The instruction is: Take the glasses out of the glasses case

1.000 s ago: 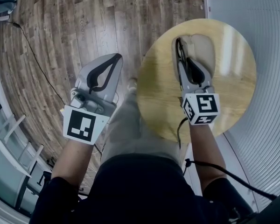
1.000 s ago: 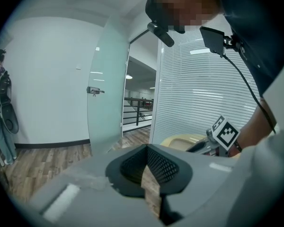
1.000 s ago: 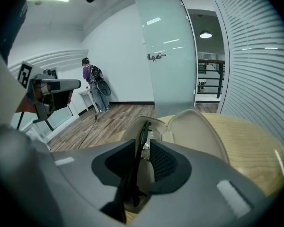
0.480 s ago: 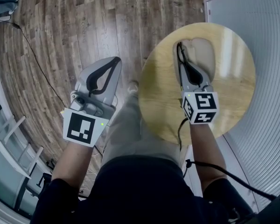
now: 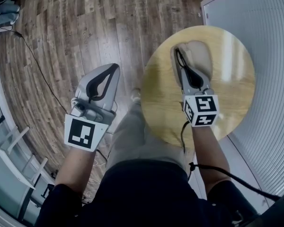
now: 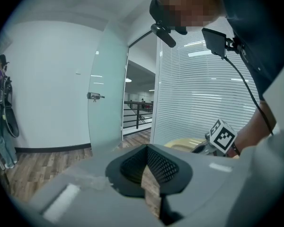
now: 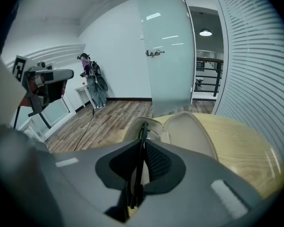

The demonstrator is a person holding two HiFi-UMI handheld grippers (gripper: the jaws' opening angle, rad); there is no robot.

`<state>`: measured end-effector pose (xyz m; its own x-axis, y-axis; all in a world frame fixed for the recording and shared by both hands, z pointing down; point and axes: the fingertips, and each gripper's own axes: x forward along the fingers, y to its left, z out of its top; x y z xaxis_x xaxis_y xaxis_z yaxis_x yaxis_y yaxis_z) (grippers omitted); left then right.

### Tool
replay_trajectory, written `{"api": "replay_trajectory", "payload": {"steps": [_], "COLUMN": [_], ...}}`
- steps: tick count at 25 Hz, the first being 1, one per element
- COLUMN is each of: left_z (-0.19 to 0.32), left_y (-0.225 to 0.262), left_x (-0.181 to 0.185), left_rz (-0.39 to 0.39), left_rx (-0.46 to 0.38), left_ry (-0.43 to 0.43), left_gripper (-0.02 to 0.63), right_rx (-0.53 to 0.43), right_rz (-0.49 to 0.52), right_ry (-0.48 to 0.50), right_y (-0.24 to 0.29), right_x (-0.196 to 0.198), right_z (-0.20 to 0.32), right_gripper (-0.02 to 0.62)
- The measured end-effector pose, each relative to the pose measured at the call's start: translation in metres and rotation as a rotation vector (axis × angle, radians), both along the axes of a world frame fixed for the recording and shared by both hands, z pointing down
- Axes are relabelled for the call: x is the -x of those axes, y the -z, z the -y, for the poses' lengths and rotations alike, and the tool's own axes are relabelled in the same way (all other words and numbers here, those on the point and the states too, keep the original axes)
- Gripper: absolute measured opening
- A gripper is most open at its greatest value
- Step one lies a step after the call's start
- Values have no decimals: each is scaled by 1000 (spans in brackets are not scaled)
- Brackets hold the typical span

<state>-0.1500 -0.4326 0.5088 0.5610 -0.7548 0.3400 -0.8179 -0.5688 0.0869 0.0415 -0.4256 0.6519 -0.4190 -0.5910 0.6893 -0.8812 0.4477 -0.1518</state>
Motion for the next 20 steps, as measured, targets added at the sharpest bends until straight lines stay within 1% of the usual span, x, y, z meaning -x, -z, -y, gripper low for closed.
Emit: {"api": "replay_trajectory", "payload": {"steps": [7, 13, 20], "left_z": [-6, -23, -32], "left_y": [21, 47, 96], "left_x": [-1, 3, 3], "left_rz": [-15, -34, -23], "left_rx": [-29, -68, -128], "left_ry": [12, 15, 4], "left_gripper": [5, 5, 5], "right_rx": [-29, -65, -129], "right_rz": [8, 17, 17], "right_ry": [-2, -7, -12], "right_y": [25, 54, 113], "right_x": [-1, 2, 0], "right_z": [-1, -13, -12], "right_gripper": [34, 34, 34]}}
